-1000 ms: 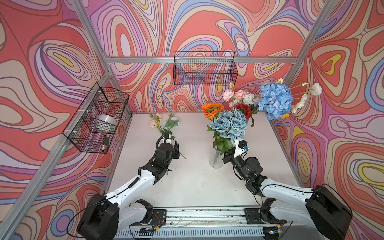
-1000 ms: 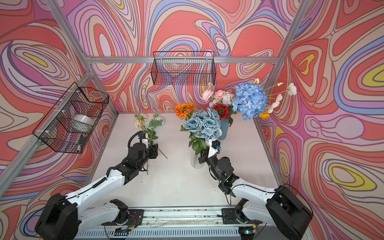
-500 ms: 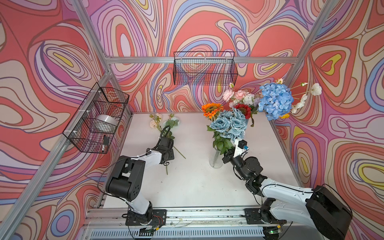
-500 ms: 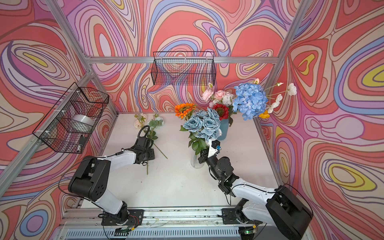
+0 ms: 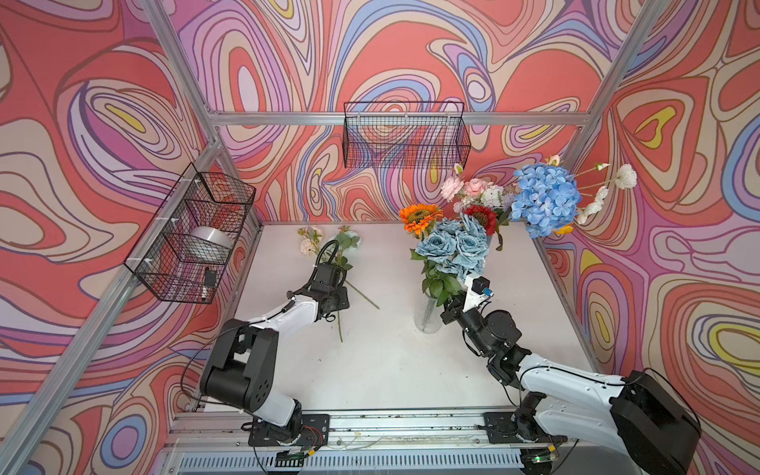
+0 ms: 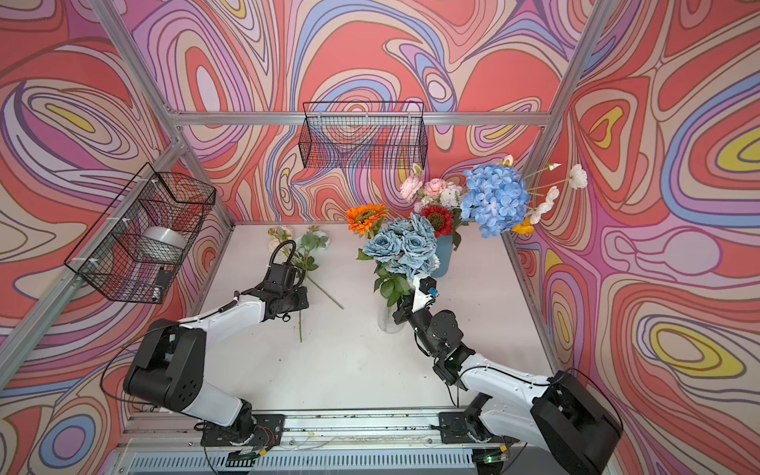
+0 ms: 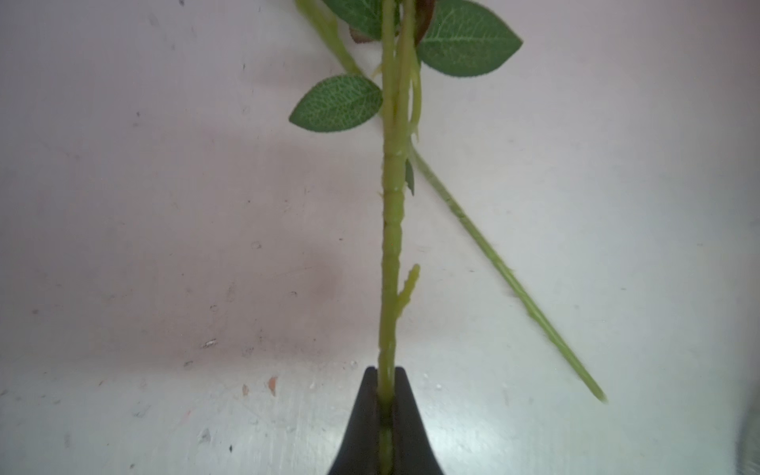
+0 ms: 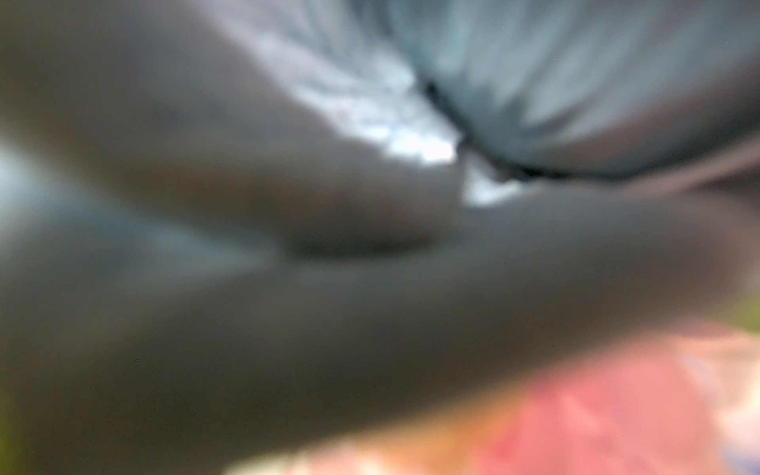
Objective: Arrange the flowers into the vase
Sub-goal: 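Move the left gripper to the pale rose stems on the table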
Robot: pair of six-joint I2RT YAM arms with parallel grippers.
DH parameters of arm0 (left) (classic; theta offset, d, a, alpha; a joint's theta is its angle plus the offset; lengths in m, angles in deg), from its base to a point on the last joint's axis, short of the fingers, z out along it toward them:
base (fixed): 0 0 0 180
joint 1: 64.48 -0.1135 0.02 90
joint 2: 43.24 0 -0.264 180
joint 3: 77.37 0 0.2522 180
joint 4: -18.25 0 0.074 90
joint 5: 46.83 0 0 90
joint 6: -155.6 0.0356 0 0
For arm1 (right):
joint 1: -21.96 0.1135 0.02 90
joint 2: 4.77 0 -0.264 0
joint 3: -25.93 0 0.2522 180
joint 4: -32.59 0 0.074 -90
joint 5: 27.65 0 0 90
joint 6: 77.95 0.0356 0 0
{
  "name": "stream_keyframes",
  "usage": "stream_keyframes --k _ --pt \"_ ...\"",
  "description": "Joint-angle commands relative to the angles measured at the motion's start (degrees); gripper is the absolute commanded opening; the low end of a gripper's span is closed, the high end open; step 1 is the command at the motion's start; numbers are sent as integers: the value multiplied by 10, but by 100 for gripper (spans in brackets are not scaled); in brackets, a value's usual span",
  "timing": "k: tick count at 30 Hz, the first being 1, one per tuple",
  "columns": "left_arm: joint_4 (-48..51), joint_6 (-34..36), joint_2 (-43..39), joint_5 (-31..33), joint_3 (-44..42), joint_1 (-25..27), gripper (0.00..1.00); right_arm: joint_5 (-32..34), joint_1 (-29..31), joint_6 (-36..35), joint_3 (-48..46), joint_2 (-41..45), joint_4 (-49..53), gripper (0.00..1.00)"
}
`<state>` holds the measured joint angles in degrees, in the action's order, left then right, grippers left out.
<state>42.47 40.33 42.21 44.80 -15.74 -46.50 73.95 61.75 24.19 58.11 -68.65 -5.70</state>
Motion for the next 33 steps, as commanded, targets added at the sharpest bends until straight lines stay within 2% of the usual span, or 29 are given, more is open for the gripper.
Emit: stream_keyframes --k 1,12,18,20,23,24,29,33 --pt "17 -4 -75 30 -14 35 0 7 0 8 3 8 -1 0" --pt "-5 -133 -237 33 -163 108 0 7 0 13 0 13 4 0" --pt "1 -178 -250 59 -232 165 0 8 1 19 0 9 1 0" --pt "4 -187 -234 52 -239 166 11 7 0 22 0 8 -1 0" --pt "15 -189 -216 45 -229 166 50 7 0 22 0 11 1 0" --pt "23 -185 -213 50 -220 166 58 7 0 23 -1 13 1 0" --pt "73 -129 -223 103 -146 165 75 9 0 18 -3 22 9 0" --pt "106 -68 -211 138 -96 155 76 11 0 17 -3 26 14 0"
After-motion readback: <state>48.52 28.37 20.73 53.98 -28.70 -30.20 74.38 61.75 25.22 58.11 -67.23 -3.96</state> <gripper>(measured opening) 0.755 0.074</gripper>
